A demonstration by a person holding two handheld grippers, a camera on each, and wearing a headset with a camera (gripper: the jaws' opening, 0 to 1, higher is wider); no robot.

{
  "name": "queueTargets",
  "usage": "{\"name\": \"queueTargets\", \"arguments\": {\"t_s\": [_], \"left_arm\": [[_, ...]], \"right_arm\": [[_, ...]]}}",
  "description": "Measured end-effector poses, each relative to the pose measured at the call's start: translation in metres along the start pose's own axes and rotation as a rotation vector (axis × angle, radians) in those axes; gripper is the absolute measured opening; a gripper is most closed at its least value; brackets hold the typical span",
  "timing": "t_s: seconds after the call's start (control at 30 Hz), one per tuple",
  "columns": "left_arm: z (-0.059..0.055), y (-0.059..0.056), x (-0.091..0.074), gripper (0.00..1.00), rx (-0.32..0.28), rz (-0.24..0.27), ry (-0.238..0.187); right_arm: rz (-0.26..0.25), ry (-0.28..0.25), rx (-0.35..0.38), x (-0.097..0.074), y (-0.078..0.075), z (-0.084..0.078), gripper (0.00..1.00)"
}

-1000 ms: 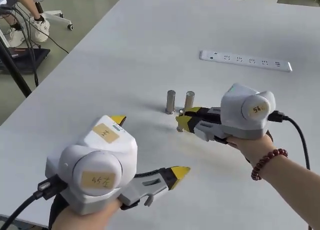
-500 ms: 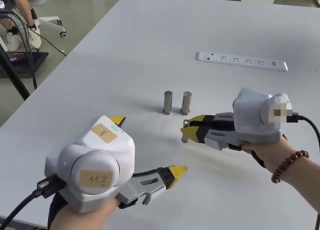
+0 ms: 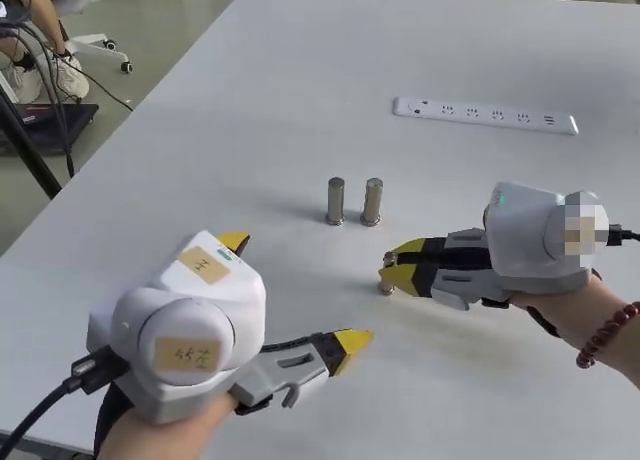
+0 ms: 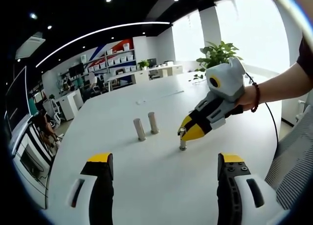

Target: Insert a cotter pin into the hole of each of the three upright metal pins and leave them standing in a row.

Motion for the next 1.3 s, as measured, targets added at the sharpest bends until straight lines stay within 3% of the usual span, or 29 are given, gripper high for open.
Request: {"name": "queueTargets", "arguments": {"t_s": [0.37,0.7,0.83,0.97,1.17,1.3], "left_arm": [[-0.002,0.000,0.000,0.87,-0.001,-0.004,0.010],[0.000,0.000,0.001,0.88,-0.001,0.000,0.001],[0.002,-0.001,0.001,0.89,0.002,-0.004,-0.008],[0.004,-0.003,0.001,0.92,0.007,-0.012,-0.014],[0.007,-0.008,0.002,0.95,0.000,-0.033,-0.030],[0.007,-0.009,0.003,0.96,-0.004,-0.040,-0.033]], "right_arm": [[-0.014,0.036,-0.004,0.001,-0.002,-0.009,0.11],[-0.029,0.018,0.043,-0.011,-0.005,-0.007,0.19],[-0.054,0.017,0.067,-0.022,-0.009,-0.007,0.21],[-0.116,0.012,0.121,-0.038,-0.022,-0.010,0.24],[-0.201,0.054,0.137,-0.059,-0.042,-0.020,0.26],[-0.224,0.072,0.142,-0.066,-0.047,-0.023,0.26]]}}
Point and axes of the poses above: the centre of the closed fingertips' face, and the gripper's own axes: x roughly forward along the fingers, y roughly to its left, z roughly out of its top, the point moved 1 cm from there along -x, roughly backward along the fingers, and after that the axes turned 10 degrees about x, right-handed, at the moved point
